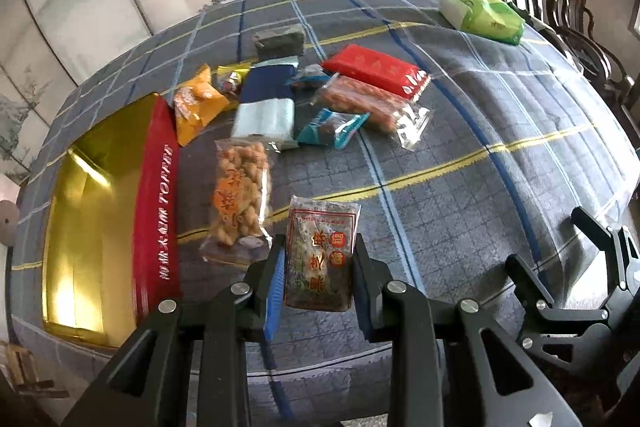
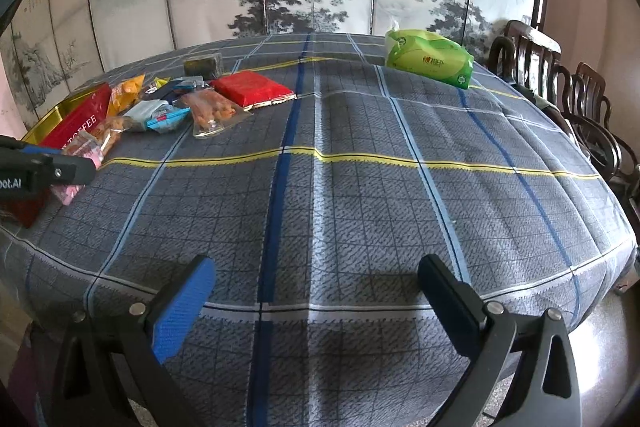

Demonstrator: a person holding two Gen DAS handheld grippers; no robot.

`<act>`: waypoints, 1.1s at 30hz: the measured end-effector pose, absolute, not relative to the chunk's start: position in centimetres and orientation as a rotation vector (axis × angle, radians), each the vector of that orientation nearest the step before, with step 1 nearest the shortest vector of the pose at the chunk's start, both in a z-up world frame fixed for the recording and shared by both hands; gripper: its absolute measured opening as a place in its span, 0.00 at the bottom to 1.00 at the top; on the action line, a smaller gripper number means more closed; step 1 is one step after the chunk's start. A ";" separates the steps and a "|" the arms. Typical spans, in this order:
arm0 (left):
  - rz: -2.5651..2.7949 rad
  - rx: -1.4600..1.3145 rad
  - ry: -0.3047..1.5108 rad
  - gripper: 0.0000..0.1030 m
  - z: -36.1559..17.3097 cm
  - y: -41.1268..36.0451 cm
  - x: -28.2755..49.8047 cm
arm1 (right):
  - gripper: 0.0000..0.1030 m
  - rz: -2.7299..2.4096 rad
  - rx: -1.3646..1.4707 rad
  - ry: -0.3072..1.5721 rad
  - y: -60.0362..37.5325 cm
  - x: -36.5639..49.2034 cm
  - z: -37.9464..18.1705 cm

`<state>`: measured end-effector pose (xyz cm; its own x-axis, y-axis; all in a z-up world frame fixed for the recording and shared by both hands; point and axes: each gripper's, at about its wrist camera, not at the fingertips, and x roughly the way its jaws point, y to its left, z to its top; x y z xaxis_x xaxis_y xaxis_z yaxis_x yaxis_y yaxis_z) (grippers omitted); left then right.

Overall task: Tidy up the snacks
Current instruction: 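Carry the cake box with the left gripper over the gold tray and release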

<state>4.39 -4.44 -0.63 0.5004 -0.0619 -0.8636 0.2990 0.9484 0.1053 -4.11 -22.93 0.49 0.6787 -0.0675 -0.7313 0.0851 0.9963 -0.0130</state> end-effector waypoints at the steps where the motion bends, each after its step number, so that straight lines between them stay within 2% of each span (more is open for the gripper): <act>1: -0.218 0.252 1.025 0.26 -0.5 -4.2 4.4 | 1.00 -0.087 0.023 0.820 -22.9 -4.1 0.5; 9: -0.180 0.204 1.013 0.26 0.6 -1.7 5.0 | 1.00 -0.094 0.025 0.820 -22.9 -4.0 0.5; 19: -0.063 0.126 1.001 0.26 2.7 5.1 6.7 | 1.00 -0.036 0.023 0.833 -22.9 -4.1 0.6; 30: 0.032 0.098 1.017 0.26 2.8 11.0 9.0 | 1.00 0.350 0.235 0.910 -16.4 1.6 5.2; 33: 0.039 0.094 1.017 0.26 2.8 12.0 9.6 | 0.92 0.387 0.257 0.959 -13.6 4.2 5.1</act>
<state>9.57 12.04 2.77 0.5259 0.0760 -0.8471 0.0113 0.9953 0.0962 4.21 -13.57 5.05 0.5137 0.4297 -0.7426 -0.2059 0.9020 0.3795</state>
